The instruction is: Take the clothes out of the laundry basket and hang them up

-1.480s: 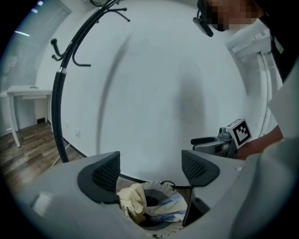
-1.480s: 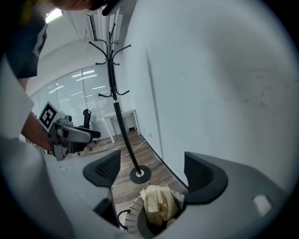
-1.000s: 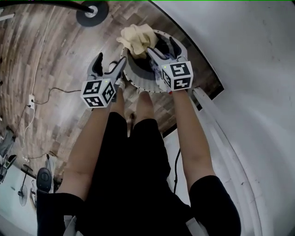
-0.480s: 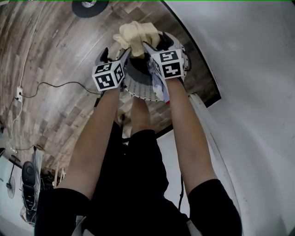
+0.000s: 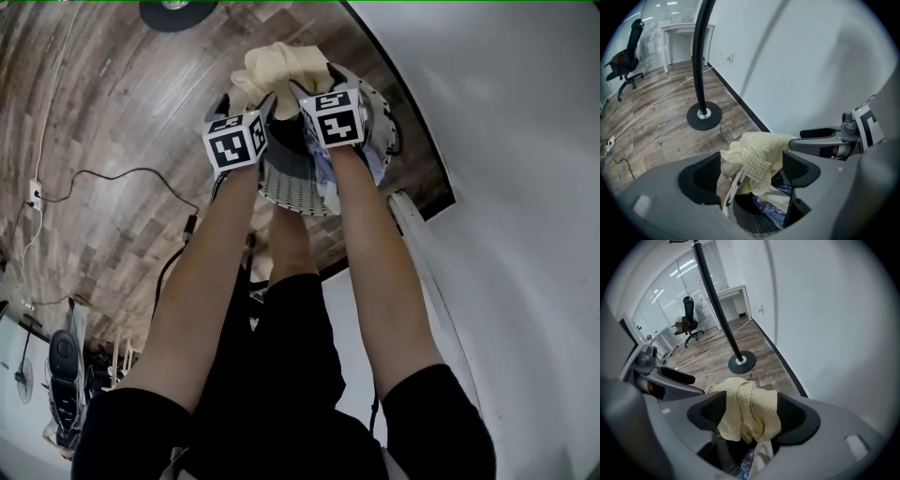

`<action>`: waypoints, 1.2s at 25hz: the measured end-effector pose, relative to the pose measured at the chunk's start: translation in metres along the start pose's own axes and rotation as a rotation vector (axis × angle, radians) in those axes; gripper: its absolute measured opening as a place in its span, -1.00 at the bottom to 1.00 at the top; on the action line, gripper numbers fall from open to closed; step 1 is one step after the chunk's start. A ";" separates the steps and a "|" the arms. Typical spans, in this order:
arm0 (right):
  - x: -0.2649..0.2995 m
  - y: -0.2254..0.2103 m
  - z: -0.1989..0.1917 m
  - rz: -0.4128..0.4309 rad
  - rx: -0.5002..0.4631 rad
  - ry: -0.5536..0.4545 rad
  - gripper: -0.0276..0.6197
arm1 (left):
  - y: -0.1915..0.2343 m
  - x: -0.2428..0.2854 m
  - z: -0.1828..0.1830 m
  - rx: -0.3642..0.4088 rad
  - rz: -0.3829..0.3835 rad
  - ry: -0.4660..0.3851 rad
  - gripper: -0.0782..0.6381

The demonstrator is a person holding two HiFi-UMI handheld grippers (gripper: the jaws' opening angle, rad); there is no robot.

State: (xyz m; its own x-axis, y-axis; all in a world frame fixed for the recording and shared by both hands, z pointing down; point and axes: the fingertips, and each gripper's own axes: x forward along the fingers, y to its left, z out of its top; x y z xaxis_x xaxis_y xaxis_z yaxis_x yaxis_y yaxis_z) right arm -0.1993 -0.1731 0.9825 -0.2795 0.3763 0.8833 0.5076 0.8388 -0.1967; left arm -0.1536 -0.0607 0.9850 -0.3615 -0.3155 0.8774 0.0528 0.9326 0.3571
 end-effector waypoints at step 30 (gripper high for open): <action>0.035 -0.017 -0.014 -0.062 -0.173 0.078 -0.25 | -0.006 0.044 0.002 0.043 -0.009 0.023 -0.36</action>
State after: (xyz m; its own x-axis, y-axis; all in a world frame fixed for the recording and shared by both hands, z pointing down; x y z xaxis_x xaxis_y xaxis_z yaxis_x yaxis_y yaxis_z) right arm -0.2068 -0.1799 1.0229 -0.2537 0.2887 0.9232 0.6257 0.7768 -0.0710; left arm -0.1714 -0.0794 1.0207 -0.3405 -0.3269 0.8816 0.0101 0.9363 0.3510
